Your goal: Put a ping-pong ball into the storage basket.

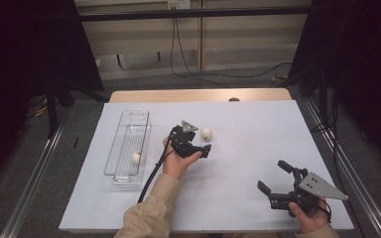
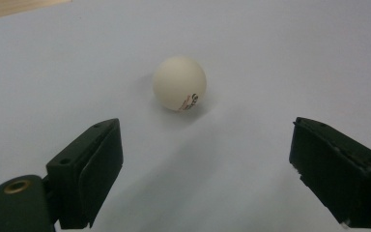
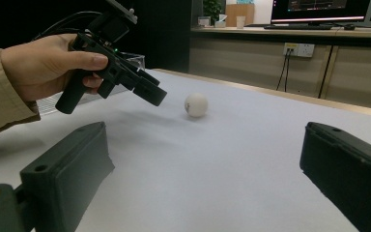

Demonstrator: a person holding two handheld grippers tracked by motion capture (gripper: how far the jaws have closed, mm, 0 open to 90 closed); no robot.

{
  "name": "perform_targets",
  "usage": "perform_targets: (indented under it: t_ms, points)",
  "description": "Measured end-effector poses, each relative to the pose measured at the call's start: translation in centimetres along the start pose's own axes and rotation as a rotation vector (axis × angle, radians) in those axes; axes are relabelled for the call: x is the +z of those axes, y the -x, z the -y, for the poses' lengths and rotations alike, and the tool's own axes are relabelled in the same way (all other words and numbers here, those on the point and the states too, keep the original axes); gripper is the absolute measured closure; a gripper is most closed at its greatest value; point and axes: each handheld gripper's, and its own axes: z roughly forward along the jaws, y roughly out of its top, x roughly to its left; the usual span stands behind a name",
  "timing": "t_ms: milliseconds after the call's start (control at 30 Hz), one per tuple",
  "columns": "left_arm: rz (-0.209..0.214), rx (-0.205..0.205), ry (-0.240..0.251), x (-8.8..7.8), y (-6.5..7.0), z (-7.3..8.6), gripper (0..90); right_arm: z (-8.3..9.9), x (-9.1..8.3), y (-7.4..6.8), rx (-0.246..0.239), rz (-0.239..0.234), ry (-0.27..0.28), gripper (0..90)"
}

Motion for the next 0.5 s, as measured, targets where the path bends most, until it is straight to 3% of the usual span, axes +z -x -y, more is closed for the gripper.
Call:
perform_targets:
  t_ms: [400, 500]
  points:
    - [0.001, 0.022, -0.008, 0.47, 0.22, -0.16, 11.8, -0.01, -0.02, -0.01, 0.0, -0.002, 0.0, 2.9]
    - [0.001, 0.008, -0.005, 0.68, 0.27, -0.11, 11.8, -0.02, -0.02, -0.01, -0.001, -0.002, 0.001, 2.9]
